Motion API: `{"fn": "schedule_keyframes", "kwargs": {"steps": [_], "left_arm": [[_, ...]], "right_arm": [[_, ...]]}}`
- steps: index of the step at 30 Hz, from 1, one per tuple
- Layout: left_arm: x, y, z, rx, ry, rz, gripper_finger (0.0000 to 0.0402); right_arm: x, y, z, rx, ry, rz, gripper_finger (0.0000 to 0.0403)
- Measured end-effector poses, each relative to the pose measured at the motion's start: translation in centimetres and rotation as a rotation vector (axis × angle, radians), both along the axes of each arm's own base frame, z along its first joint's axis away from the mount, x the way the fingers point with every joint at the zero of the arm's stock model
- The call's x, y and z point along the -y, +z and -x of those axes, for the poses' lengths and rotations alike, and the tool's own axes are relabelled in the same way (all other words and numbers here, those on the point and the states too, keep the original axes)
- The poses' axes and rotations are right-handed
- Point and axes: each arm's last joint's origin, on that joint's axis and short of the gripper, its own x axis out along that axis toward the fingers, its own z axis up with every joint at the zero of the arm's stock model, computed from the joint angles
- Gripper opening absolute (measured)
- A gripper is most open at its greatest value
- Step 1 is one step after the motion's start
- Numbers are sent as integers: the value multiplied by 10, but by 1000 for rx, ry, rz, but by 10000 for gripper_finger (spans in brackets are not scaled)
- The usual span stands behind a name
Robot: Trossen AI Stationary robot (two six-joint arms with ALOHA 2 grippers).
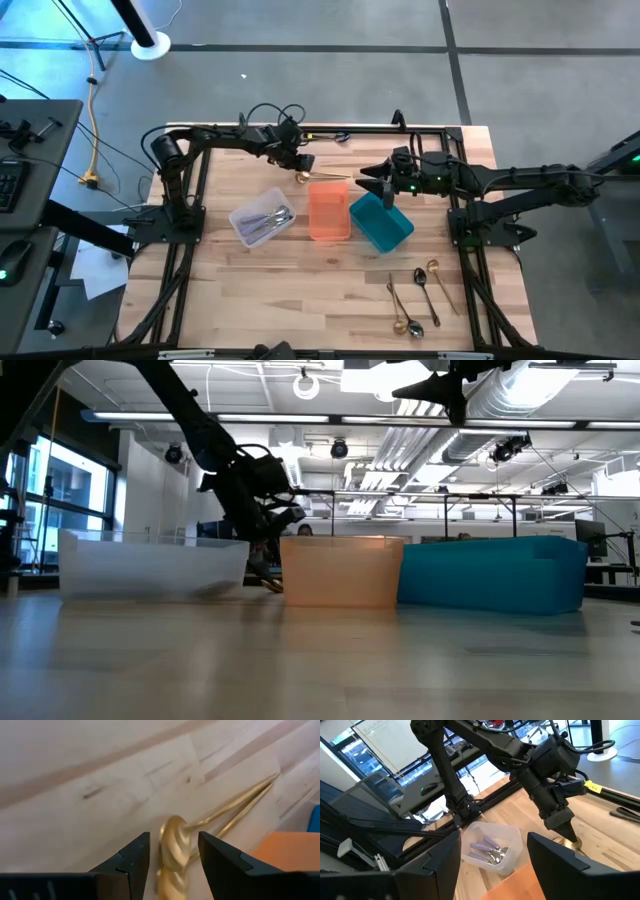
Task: Sort silverware by color (type)
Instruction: Put the gold spoon into the blue bin
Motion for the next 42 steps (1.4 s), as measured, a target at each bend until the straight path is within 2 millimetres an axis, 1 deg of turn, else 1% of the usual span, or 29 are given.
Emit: {"fn": "schedule_keyframes", "kwargs": {"steps": [11, 20, 22, 42], "left_arm": [[2, -5, 3, -28, 6, 24, 158], [2, -7, -2, -2, 15, 9, 158], [2, -7, -2, -3, 19, 11, 153], [5, -8, -6, 0, -58, -28, 14]], "right_arm": [[0, -1, 0, -7, 1, 6, 212], [0, -1, 0, -11, 5, 29, 212], [0, -1, 0, -11, 5, 29, 212], [0, -2, 0, -26, 5, 28, 212]]}}
